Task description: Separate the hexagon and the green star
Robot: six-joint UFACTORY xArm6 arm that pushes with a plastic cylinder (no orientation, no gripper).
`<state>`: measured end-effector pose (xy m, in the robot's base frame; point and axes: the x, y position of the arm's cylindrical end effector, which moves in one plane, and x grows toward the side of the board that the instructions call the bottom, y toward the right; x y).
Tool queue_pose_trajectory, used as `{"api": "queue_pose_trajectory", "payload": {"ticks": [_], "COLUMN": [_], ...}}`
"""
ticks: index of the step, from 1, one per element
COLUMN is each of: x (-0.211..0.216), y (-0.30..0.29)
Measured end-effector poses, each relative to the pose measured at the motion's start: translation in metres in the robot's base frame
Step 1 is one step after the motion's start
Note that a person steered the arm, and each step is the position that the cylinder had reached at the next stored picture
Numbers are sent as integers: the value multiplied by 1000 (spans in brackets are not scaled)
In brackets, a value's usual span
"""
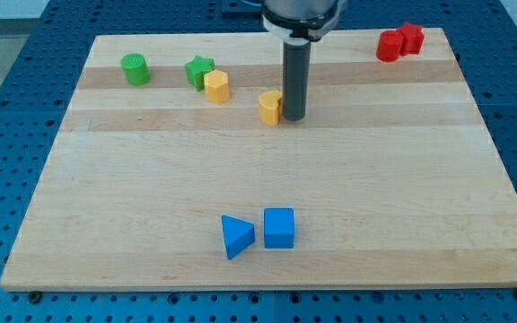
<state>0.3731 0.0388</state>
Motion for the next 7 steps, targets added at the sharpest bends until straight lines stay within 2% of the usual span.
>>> {"api": "queue_pose_trajectory", "payload": {"ticks": [2, 3, 4, 7], "x": [-68, -95, -102, -79], "y": [-4, -26, -53, -147]}}
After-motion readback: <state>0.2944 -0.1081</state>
